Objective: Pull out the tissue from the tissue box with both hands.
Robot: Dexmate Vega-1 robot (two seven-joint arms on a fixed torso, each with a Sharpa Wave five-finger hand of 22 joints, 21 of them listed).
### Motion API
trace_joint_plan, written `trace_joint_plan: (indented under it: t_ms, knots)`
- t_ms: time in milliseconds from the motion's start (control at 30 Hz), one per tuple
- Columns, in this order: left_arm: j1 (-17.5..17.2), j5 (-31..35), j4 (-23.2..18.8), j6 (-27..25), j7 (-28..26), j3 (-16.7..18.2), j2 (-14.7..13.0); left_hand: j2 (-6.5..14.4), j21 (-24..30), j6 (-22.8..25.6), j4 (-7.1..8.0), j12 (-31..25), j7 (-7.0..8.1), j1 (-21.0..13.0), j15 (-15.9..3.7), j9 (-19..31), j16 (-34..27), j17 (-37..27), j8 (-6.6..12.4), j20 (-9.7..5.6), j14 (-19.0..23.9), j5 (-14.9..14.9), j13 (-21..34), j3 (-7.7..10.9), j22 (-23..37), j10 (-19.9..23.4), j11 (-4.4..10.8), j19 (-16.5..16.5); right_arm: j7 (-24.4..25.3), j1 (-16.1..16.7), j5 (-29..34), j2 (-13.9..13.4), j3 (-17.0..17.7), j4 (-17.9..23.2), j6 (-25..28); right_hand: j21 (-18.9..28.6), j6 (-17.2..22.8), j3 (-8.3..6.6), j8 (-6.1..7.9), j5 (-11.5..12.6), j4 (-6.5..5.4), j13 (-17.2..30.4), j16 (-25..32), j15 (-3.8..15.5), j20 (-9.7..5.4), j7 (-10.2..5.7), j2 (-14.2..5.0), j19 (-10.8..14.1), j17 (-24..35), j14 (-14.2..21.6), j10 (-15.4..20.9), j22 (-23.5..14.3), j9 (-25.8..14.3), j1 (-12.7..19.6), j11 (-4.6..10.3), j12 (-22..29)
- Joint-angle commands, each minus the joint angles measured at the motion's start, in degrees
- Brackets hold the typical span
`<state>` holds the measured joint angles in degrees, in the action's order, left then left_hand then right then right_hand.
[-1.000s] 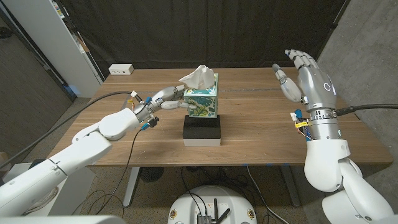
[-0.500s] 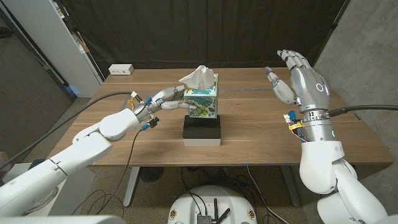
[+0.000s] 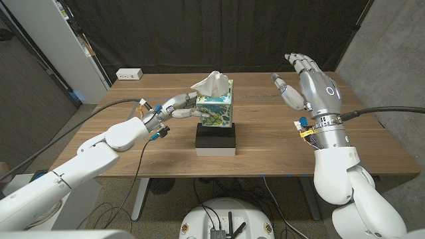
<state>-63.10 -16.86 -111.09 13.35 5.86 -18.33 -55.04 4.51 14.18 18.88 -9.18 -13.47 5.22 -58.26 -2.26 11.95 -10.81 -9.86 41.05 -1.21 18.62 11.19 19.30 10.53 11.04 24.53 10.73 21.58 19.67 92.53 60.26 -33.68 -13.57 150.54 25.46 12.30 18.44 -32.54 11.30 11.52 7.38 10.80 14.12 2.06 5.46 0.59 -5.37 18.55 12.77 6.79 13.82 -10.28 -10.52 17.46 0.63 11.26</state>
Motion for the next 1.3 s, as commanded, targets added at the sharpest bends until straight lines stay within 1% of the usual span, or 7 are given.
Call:
trace_joint_plan:
  t_ms: [33,267,533,700,933,1133,1300]
  knots:
    - [0.7,0.0,0.3,-0.1,0.4,-0.4,0.3,0.4,-0.2,0.4,0.05,0.2,0.06,-0.1,-7.5,2.0,0.0,-0.2,2.91,-0.15,-0.3,0.5,0.1,0.38,0.2,0.3,-0.1,-0.2,-4.3,-2.6,0.8,0.4,-1.8,0.2,1.4,-0.1,0.2,-0.05,0.08,0.4,0.41,0.3,-0.3,0.23,0.42,-0.36,-0.62,0.1,0.1,0.1,-0.1,-0.1,-0.1,0.4,0.31,0.0]
    - [1.8,-0.1,0.6,-0.6,1.0,-1.0,0.7,0.5,-0.2,0.4,0.06,0.2,0.04,-0.1,-7.46,2.0,0.0,-0.2,2.96,-0.11,-0.4,0.5,0.1,0.42,0.2,0.2,-0.12,-0.2,-8.8,-5.4,1.8,0.3,-3.3,0.1,3.1,-0.2,0.3,-0.01,0.06,0.5,0.74,0.4,-0.4,0.02,0.52,-0.33,-0.63,0.0,0.1,-0.2,-0.2,-0.2,-0.1,0.6,0.24,0.0]
    - [2.5,0.2,0.3,-0.9,1.2,-1.2,0.6,0.4,-0.2,0.5,0.05,0.2,0.01,0.0,-7.5,2.0,0.0,-0.2,3.06,-0.15,-0.3,0.5,0.2,0.44,0.2,0.4,-0.17,-0.2,-11.7,-6.9,3.4,-0.1,-4.9,0.6,4.1,-0.2,0.1,0.21,-0.03,0.7,1.0,0.4,-0.5,-0.42,0.8,-0.32,-0.47,-0.2,0.1,-0.5,-0.5,-0.2,-0.1,0.6,0.05,-0.1]
    - [2.5,0.2,0.5,-0.5,1.1,-1.1,0.6,0.4,-0.2,0.5,0.04,0.2,0.04,0.0,-7.47,1.9,0.0,-0.2,3.12,-0.18,-0.3,0.5,0.2,0.46,0.2,0.4,-0.21,-0.2,-13.0,-7.7,4.8,-0.6,-6.0,0.9,3.8,-0.2,1.0,0.46,0.29,0.8,1.14,0.4,-0.5,-0.6,1.04,-0.39,-0.29,-0.2,0.2,-0.6,-0.7,-0.2,-0.2,0.5,-0.09,-0.1]
    - [3.0,0.3,1.4,0.5,1.5,-1.2,0.9,0.4,-0.2,0.6,0.03,0.2,0.07,0.0,-7.46,1.9,0.0,-0.2,3.22,-0.16,-0.4,0.5,0.2,0.51,0.2,0.4,-0.07,-0.2,-14.3,-9.1,6.3,-0.8,-7.3,0.7,2.9,-0.2,1.2,0.6,0.3,0.9,1.23,0.4,-0.5,-0.55,1.12,-0.42,-0.25,-0.2,0.2,-0.6,-0.7,-0.2,-0.2,0.5,-0.02,-0.1]
    - [3.8,0.1,2.4,1.0,2.1,-1.5,1.2,0.4,-0.2,0.7,0.01,0.2,-0.05,0.0,-7.46,1.9,0.0,-0.2,3.3,-0.18,-0.4,0.5,0.3,0.55,0.2,0.5,-0.17,-0.2,-16.4,-11.0,5.9,-0.5,-7.8,0.4,2.3,-0.2,1.3,0.7,0.28,1.0,1.32,0.4,-0.5,-0.56,1.16,-0.45,-0.26,-0.1,0.2,-0.6,-0.6,-0.2,-0.2,0.5,0.01,0.0]
    - [4.4,-0.1,3.3,1.6,2.7,-1.7,1.5,0.4,-0.2,0.6,0.03,0.2,-0.01,0.0,-7.52,1.9,0.0,-0.2,3.32,-0.17,-0.3,0.5,0.3,0.55,0.2,0.4,-0.18,-0.2,-18.4,-12.9,6.9,-0.2,-9.1,-0.2,2.1,-0.2,1.2,0.78,0.24,1.1,1.4,0.5,-0.5,-0.64,1.16,-0.46,-0.3,-0.2,0.3,-0.7,-0.6,-0.3,-0.2,0.6,0.01,0.0]
